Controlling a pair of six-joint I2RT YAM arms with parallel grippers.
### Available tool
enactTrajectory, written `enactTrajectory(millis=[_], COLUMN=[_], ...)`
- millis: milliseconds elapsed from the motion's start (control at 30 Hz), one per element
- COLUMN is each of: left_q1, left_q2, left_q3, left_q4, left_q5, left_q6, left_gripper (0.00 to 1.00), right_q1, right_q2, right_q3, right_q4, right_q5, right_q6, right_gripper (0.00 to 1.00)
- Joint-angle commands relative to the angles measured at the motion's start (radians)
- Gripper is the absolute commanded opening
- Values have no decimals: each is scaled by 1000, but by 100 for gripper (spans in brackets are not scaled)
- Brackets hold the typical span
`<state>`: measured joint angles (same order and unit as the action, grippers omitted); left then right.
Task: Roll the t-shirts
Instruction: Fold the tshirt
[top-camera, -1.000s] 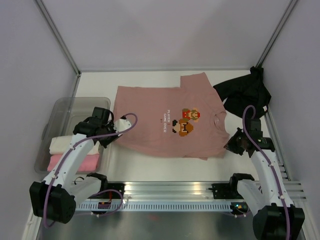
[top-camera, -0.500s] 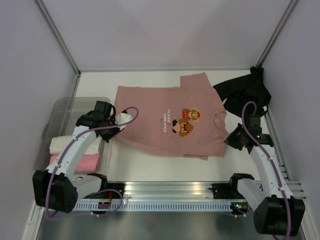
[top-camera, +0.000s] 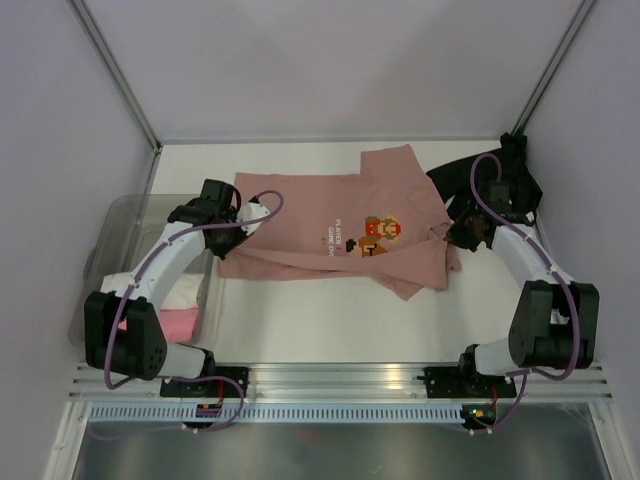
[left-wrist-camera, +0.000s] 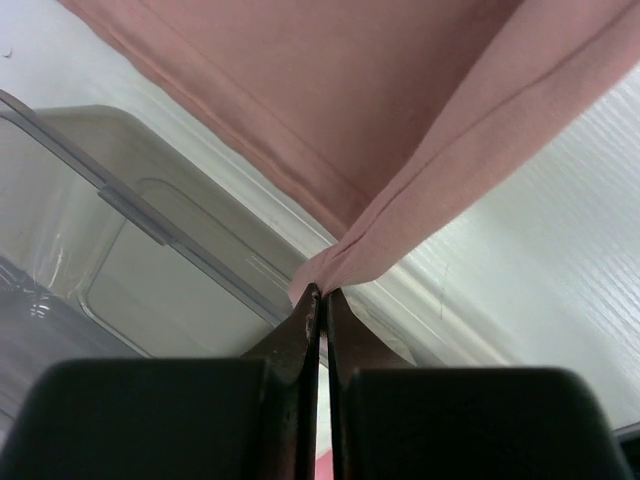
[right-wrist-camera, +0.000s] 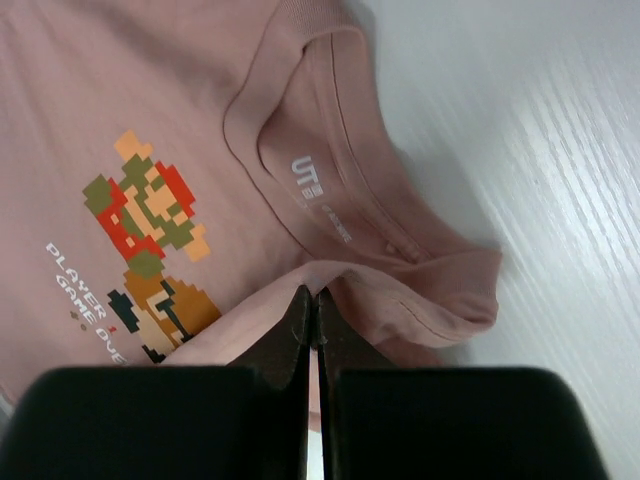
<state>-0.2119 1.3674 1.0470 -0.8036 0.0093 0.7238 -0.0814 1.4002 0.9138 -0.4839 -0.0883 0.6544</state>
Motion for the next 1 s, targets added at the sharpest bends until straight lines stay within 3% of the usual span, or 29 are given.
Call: enactTrajectory(millis=[0, 200, 233, 267, 300, 367, 467, 533, 633, 667, 767, 833, 967], left_q1=[-1, -1, -1, -1, 0, -1, -1, -1, -1, -1, -1, -1, -1], left_q2=[44, 84, 93, 101, 107, 133, 159, 165, 170, 171, 173, 176, 177], left_q3=[56, 82, 82, 82, 85, 94, 105, 110, 111, 111, 107, 107, 113], left_q4=[43, 49, 52, 60, 61, 61, 63, 63, 67, 67, 67, 67, 69], left_q5=[-45, -46, -46, -45, -43, -34, -29, -25, -20, -17, -14, -14, -14], left_q6=[-24, -29, -27, -26, -24, -26, -34, -35, -40, -41, -47, -50, -49], left_gripper=[2, 2, 2, 2, 2, 2, 2, 2, 2, 2, 2, 2, 2], right_q1=[-1, -1, -1, -1, -1, -1, -3, -1, -1, -1, 0, 9, 43], right_q2=[58, 128, 149, 161, 174, 189, 126, 41, -76, -105, -222, -295, -349], right_q3=[79, 122, 119, 119, 123, 157, 180, 168, 120, 97, -21, -108, -207], right_q4=[76, 80, 103, 114, 113, 76, 2, -62, -182, -209, -271, -294, -288], right_q5=[16, 15, -11, -68, -79, -41, 13, 58, 108, 113, 63, 29, 44], right_q6=[-19, -68, -100, -122, -139, -177, -214, -232, -249, -240, -190, -145, -99], right_gripper=[0, 0, 4, 25, 39, 58, 63, 63, 52, 34, 5, 5, 21])
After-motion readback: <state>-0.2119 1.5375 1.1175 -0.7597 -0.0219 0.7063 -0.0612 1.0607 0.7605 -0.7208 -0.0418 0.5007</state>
